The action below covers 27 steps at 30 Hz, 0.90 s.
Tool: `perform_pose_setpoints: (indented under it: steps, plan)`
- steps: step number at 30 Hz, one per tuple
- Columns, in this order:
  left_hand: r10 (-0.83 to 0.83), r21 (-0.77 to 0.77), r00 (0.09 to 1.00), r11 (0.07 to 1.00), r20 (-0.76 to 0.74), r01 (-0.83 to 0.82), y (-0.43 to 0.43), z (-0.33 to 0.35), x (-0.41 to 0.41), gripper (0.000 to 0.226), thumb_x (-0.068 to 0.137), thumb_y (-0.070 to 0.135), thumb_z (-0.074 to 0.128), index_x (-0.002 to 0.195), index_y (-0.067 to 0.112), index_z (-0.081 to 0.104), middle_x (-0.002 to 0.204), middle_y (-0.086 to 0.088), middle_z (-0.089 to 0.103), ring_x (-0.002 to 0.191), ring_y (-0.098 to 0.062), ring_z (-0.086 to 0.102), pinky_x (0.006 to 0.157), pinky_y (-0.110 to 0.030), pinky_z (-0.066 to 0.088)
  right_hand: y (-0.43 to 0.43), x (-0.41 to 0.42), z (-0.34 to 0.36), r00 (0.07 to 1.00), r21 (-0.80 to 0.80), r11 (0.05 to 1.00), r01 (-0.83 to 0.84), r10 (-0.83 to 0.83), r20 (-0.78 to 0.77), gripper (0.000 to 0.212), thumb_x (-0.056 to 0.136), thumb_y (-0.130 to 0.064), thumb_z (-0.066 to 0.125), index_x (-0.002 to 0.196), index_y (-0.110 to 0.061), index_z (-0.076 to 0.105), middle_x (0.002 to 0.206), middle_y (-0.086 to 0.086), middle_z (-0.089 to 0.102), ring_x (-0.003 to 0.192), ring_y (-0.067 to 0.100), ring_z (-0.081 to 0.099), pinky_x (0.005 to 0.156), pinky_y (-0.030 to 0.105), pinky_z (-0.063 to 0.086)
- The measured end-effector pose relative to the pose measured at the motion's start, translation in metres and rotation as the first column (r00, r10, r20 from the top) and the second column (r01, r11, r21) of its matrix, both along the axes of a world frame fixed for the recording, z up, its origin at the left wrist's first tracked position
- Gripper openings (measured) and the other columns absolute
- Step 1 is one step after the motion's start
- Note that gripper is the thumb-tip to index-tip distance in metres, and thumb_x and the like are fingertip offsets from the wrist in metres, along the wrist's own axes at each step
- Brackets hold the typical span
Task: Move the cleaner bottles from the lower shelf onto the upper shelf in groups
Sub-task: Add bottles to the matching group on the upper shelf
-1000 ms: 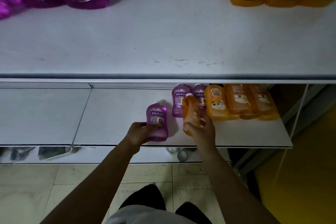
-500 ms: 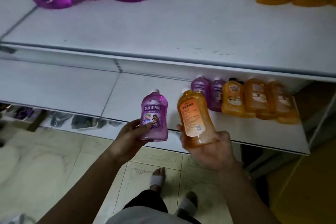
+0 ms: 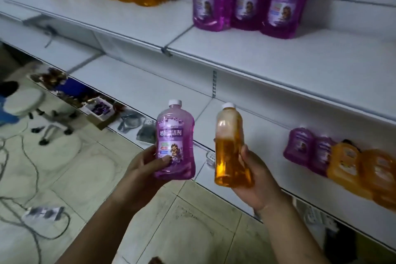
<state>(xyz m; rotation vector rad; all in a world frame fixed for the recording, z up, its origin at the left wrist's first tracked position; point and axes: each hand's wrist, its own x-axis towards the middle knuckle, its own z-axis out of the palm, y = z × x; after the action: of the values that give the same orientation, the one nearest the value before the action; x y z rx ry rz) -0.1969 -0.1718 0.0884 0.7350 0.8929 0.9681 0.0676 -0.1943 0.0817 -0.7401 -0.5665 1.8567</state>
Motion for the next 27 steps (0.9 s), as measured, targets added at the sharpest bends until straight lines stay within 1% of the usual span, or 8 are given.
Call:
perform_pose_setpoints:
  steps: [3,5,8,12,14,18,23,27]
  plan:
    - [0.072,0.053,0.997,0.996,0.019,-0.073,0.008,0.018,-0.047,0.071,0.07,0.013,0.079,0.136,-0.007,0.057,0.125,-0.034,0.064,0.108,-0.043,0.069,0.091,-0.051,0.058,0.015,-0.051,0.032,0.977,0.077,0.996,0.038,-0.053,0.205,0.099,0.045,-0.054,0.101,0.128,-0.011,0.068,0.113,0.019,0.073,0.099,0.033,0.075,0.078,0.044,0.064]
    - [0.092,0.097,0.996,0.991,0.019,-0.094,0.018,0.03,-0.08,0.073,0.071,0.016,0.076,0.139,-0.005,0.055,0.13,-0.034,0.063,0.113,-0.047,0.067,0.095,-0.055,0.056,0.027,-0.09,0.05,0.955,0.144,0.988,0.055,-0.094,0.28,0.1,0.05,-0.051,0.1,0.134,-0.013,0.064,0.123,0.02,0.073,0.109,0.04,0.073,0.086,0.054,0.062]
    - [0.149,0.133,0.989,0.98,0.022,-0.15,0.034,0.048,-0.127,0.074,0.074,0.021,0.077,0.141,0.0,0.056,0.135,-0.034,0.061,0.123,-0.054,0.061,0.107,-0.066,0.044,0.047,-0.145,0.071,0.91,0.225,0.961,0.163,-0.235,0.343,0.086,0.049,-0.055,0.099,0.123,-0.022,0.071,0.116,0.012,0.076,0.104,0.031,0.075,0.084,0.047,0.063]
    - [0.203,0.191,0.979,0.961,0.012,-0.202,0.061,0.072,-0.182,0.063,0.081,0.019,0.076,0.14,0.008,0.058,0.129,-0.025,0.068,0.114,-0.044,0.07,0.089,-0.048,0.059,0.076,-0.199,0.094,0.888,0.276,0.933,0.231,-0.318,0.332,0.043,0.074,-0.034,0.083,0.114,-0.021,0.072,0.103,0.007,0.078,0.094,0.025,0.077,0.073,0.041,0.062]
    - [0.22,0.213,0.975,0.953,0.0,-0.215,0.074,0.083,-0.205,0.063,0.081,0.022,0.075,0.14,0.01,0.058,0.127,-0.021,0.07,0.112,-0.042,0.072,0.085,-0.043,0.061,0.09,-0.219,0.107,0.886,0.289,0.92,0.264,-0.35,0.305,0.035,0.08,-0.027,0.071,0.114,-0.02,0.071,0.102,0.007,0.078,0.093,0.024,0.077,0.073,0.041,0.062]
    - [0.246,0.255,0.969,0.938,-0.014,-0.234,0.107,0.097,-0.241,0.064,0.08,0.024,0.076,0.14,0.01,0.057,0.126,-0.021,0.071,0.111,-0.042,0.072,0.083,-0.042,0.063,0.121,-0.246,0.126,0.819,0.409,0.866,0.289,-0.445,0.362,0.046,0.078,-0.03,0.074,0.123,-0.02,0.068,0.108,0.004,0.078,0.099,0.023,0.076,0.081,0.041,0.059]
    - [0.291,0.327,0.957,0.905,-0.012,-0.271,0.159,0.109,-0.266,0.067,0.079,0.029,0.084,0.139,0.011,0.059,0.125,-0.02,0.071,0.112,-0.042,0.072,0.089,-0.048,0.063,0.174,-0.265,0.145,0.747,0.546,0.798,0.254,-0.521,0.414,0.078,0.065,-0.062,0.089,0.129,-0.026,0.064,0.123,0.003,0.075,0.113,0.025,0.073,0.094,0.048,0.058]
    - [0.358,0.369,0.934,0.871,-0.02,-0.326,0.205,0.119,-0.278,0.049,0.091,0.015,0.074,0.138,0.011,0.059,0.119,-0.019,0.074,0.106,-0.042,0.074,0.08,-0.043,0.065,0.236,-0.279,0.161,0.725,0.616,0.766,0.183,-0.529,0.442,0.064,0.075,-0.046,0.085,0.13,-0.026,0.061,0.121,-0.002,0.075,0.111,0.02,0.074,0.094,0.047,0.06]
